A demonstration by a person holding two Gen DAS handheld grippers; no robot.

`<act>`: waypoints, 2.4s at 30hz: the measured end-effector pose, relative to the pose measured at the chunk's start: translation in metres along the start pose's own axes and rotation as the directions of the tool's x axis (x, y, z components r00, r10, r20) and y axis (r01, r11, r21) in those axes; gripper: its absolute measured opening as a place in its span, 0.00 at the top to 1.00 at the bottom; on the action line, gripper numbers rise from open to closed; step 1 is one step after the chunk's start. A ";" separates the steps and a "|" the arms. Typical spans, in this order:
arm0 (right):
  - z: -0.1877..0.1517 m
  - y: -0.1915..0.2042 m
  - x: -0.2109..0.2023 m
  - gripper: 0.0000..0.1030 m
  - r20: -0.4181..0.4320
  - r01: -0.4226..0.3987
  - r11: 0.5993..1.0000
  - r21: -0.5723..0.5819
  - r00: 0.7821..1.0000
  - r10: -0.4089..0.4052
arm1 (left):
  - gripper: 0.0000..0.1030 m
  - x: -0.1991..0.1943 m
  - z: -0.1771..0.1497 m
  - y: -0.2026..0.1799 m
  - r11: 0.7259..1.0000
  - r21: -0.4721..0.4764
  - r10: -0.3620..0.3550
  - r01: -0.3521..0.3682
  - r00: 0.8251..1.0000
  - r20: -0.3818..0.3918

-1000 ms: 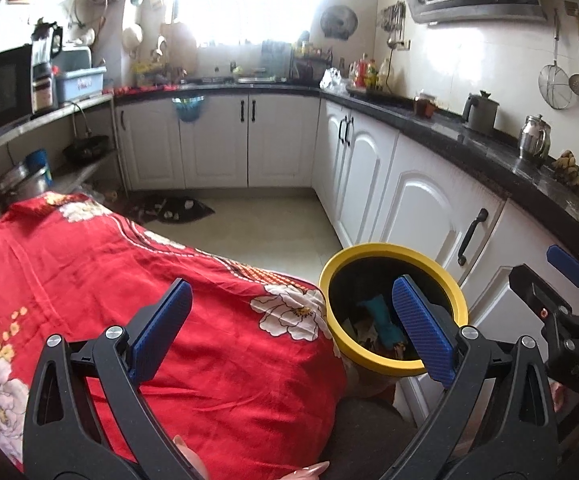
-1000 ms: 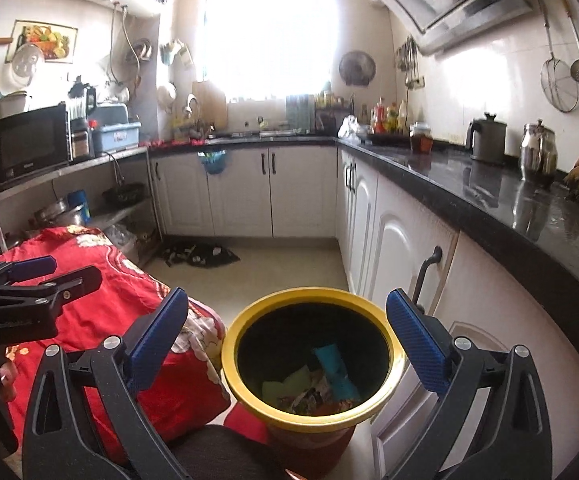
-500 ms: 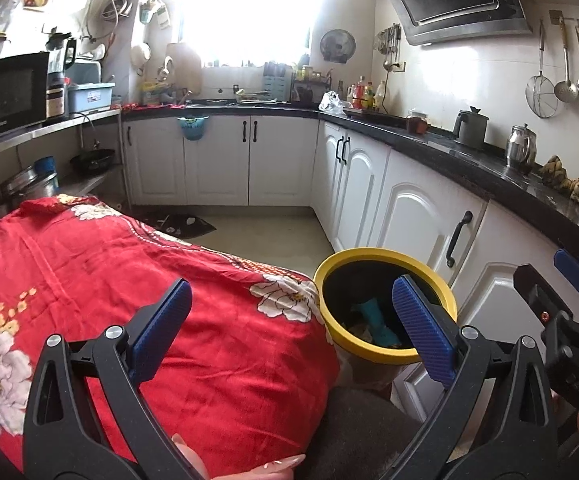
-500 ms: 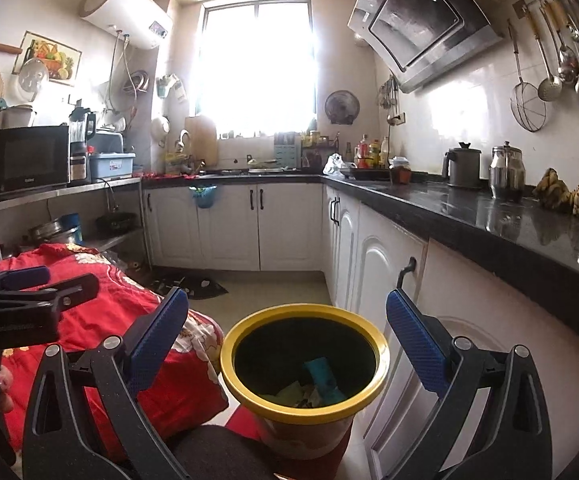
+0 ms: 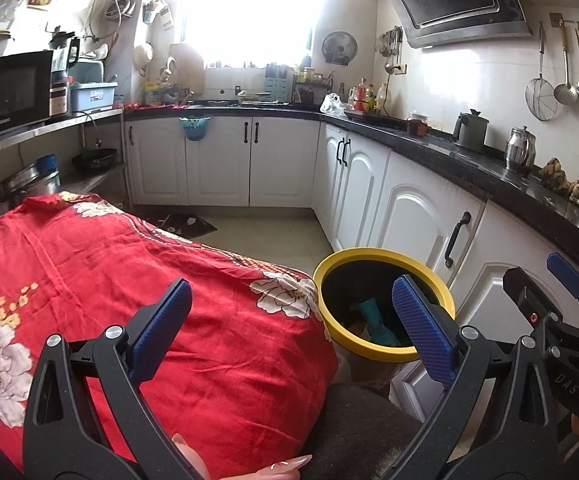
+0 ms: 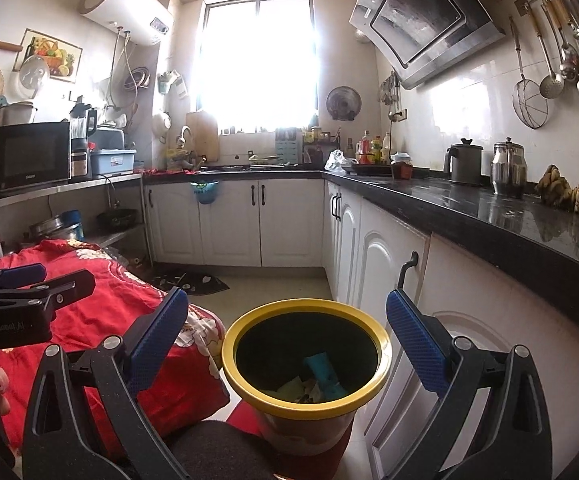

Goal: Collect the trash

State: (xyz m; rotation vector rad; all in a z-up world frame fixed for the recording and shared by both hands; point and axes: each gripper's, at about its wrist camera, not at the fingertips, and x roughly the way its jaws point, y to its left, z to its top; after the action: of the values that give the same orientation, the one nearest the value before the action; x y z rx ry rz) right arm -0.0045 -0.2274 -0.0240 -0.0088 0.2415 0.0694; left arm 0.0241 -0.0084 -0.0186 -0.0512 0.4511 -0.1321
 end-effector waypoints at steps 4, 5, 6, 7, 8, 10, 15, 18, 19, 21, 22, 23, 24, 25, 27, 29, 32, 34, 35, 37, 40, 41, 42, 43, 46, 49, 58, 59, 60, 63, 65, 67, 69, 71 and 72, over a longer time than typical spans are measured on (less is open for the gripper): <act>0.001 0.001 0.000 0.06 0.007 0.000 1.000 0.000 1.000 0.000 | 0.10 0.000 0.002 -0.001 1.000 -0.004 0.004 -0.004 1.000 0.002; 0.001 0.001 -0.001 0.06 0.010 0.000 1.000 0.000 1.000 0.000 | 0.10 0.000 0.002 -0.001 1.000 -0.005 0.003 -0.003 1.000 0.004; 0.001 0.001 -0.001 0.06 0.011 -0.001 1.000 -0.001 1.000 0.001 | 0.10 -0.001 0.002 -0.001 1.000 -0.006 0.001 -0.001 1.000 0.007; 0.000 0.002 -0.001 0.06 0.011 0.000 1.000 0.000 1.000 0.000 | 0.10 -0.001 0.003 -0.001 1.000 -0.006 0.002 -0.002 1.000 0.008; 0.001 0.002 -0.001 0.06 0.013 -0.001 1.000 0.001 1.000 0.001 | 0.10 -0.001 0.003 -0.001 1.000 -0.007 0.002 -0.002 1.000 0.008; 0.000 0.002 -0.001 0.06 0.011 -0.001 1.000 0.001 1.000 0.001 | 0.10 -0.001 0.003 -0.001 1.000 -0.008 0.002 -0.002 1.000 0.008; 0.001 0.002 -0.001 0.06 0.009 -0.002 1.000 0.000 1.000 0.002 | 0.10 -0.001 0.003 -0.001 1.000 -0.006 0.003 -0.003 1.000 0.009; 0.001 0.002 -0.001 0.06 0.009 -0.001 1.000 0.000 1.000 0.001 | 0.10 -0.001 0.004 -0.001 1.000 -0.006 0.004 -0.004 1.000 0.009; 0.001 0.002 -0.001 0.06 0.008 -0.001 1.000 0.001 1.000 0.001 | 0.10 -0.001 0.004 -0.001 1.000 -0.007 0.004 -0.004 1.000 0.009; 0.001 0.002 -0.001 0.06 0.008 0.000 1.000 0.001 1.000 0.000 | 0.10 -0.001 0.004 -0.001 1.000 -0.008 0.004 -0.004 1.000 0.014; 0.001 0.002 -0.002 0.06 0.008 0.000 1.000 0.002 1.000 0.000 | 0.10 -0.003 0.005 -0.001 1.000 -0.009 0.006 -0.005 1.000 0.016; 0.001 0.002 -0.001 0.06 0.008 -0.001 1.000 0.002 1.000 0.001 | 0.10 -0.003 0.005 -0.002 1.000 -0.009 0.006 -0.005 1.000 0.017; 0.001 0.002 -0.001 0.06 0.008 0.000 1.000 0.001 1.000 0.000 | 0.10 -0.003 0.006 -0.002 1.000 -0.008 0.006 -0.006 1.000 0.019; 0.001 0.002 -0.001 0.06 0.010 0.001 1.000 0.001 1.000 -0.001 | 0.10 -0.004 0.005 -0.003 1.000 -0.007 0.007 -0.007 1.000 0.020; 0.001 0.001 -0.002 0.06 0.011 -0.001 1.000 0.002 1.000 0.001 | 0.10 -0.004 0.005 -0.004 1.000 -0.005 0.005 -0.005 1.000 0.022; 0.001 0.001 -0.002 0.06 0.012 0.000 1.000 0.001 1.000 0.000 | 0.10 -0.005 0.005 -0.005 1.000 -0.005 0.005 -0.005 1.000 0.023; 0.001 0.001 -0.002 0.06 0.011 0.001 1.000 0.002 1.000 -0.001 | 0.10 -0.005 0.005 -0.005 1.000 -0.004 0.003 -0.003 1.000 0.021; 0.001 0.001 -0.002 0.06 0.012 0.001 1.000 0.002 1.000 -0.001 | 0.10 -0.005 0.005 -0.006 1.000 -0.005 0.002 -0.002 1.000 0.022; 0.001 0.001 -0.002 0.06 0.012 0.001 1.000 0.001 1.000 -0.001 | 0.10 -0.004 0.005 -0.006 1.000 -0.005 0.003 -0.002 1.000 0.022; 0.001 0.001 -0.002 0.06 0.012 0.001 1.000 0.002 1.000 -0.001 | 0.10 -0.004 0.005 -0.005 1.000 -0.006 0.003 -0.003 1.000 0.022; 0.001 0.000 -0.002 0.06 0.012 0.000 1.000 0.001 1.000 0.000 | 0.10 -0.005 0.005 -0.005 1.000 -0.005 0.003 -0.003 1.000 0.021; 0.001 0.000 -0.002 0.06 0.012 0.000 1.000 0.001 1.000 0.000 | 0.10 -0.005 0.005 -0.005 1.000 -0.005 0.002 -0.002 1.000 0.021; 0.001 0.001 -0.002 0.06 0.012 0.000 1.000 0.001 1.000 0.000 | 0.10 -0.005 0.005 -0.005 1.000 -0.005 0.003 -0.002 1.000 0.022; 0.001 0.001 -0.002 0.06 0.012 0.000 1.000 0.001 1.000 0.000 | 0.10 -0.004 0.005 -0.005 1.000 -0.004 0.003 -0.003 1.000 0.022; 0.001 0.001 -0.002 0.06 0.012 0.000 1.000 0.002 1.000 0.000 | 0.10 -0.004 0.005 -0.005 1.000 -0.004 0.003 -0.003 1.000 0.021; 0.001 0.001 -0.002 0.06 0.011 0.000 1.000 0.002 1.000 0.000 | 0.10 -0.004 0.005 -0.006 1.000 -0.004 0.003 -0.003 1.000 0.021; 0.001 0.000 -0.002 0.06 0.012 0.000 1.000 0.001 1.000 0.000 | 0.10 -0.004 0.005 -0.005 1.000 -0.005 0.001 -0.001 1.000 0.021; 0.001 0.000 -0.002 0.06 0.011 0.000 1.000 0.001 1.000 0.000 | 0.10 -0.005 0.004 -0.006 1.000 -0.004 0.003 -0.003 1.000 0.021; 0.001 0.000 -0.001 0.06 0.010 0.000 1.000 0.003 1.000 0.000 | 0.10 -0.005 0.004 -0.006 1.000 -0.004 0.004 -0.004 1.000 0.021; 0.001 0.001 -0.002 0.06 0.008 0.001 1.000 0.006 1.000 -0.001 | 0.10 -0.005 0.004 -0.006 1.000 -0.003 0.004 -0.004 1.000 0.022; 0.001 0.000 -0.002 0.06 0.010 0.000 1.000 0.004 1.000 0.000 | 0.10 -0.005 0.004 -0.006 1.000 -0.004 -0.001 0.001 1.000 0.018; 0.001 0.001 -0.001 0.06 0.008 -0.004 1.000 -0.002 1.000 0.004 | 0.10 -0.005 0.005 -0.006 1.000 0.001 0.004 -0.004 1.000 0.015; 0.002 0.001 -0.001 0.06 0.008 -0.007 1.000 -0.003 1.000 0.007 | 0.10 -0.005 0.006 -0.005 1.000 0.007 0.012 -0.012 1.000 0.014; 0.003 0.003 0.002 0.06 -0.005 -0.013 1.000 -0.009 1.000 0.013 | 0.10 -0.008 0.007 -0.002 1.000 0.004 0.019 -0.019 1.000 0.021; 0.004 0.003 0.004 0.06 -0.017 -0.023 1.000 -0.006 1.000 0.022 | 0.10 -0.010 0.007 0.000 1.000 0.000 0.023 -0.023 0.999 0.025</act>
State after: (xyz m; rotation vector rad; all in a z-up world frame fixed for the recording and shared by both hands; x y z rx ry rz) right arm 0.0000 -0.2236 -0.0205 -0.0129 0.2583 0.0925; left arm 0.0184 -0.0070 -0.0075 -0.0468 0.4262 -0.1086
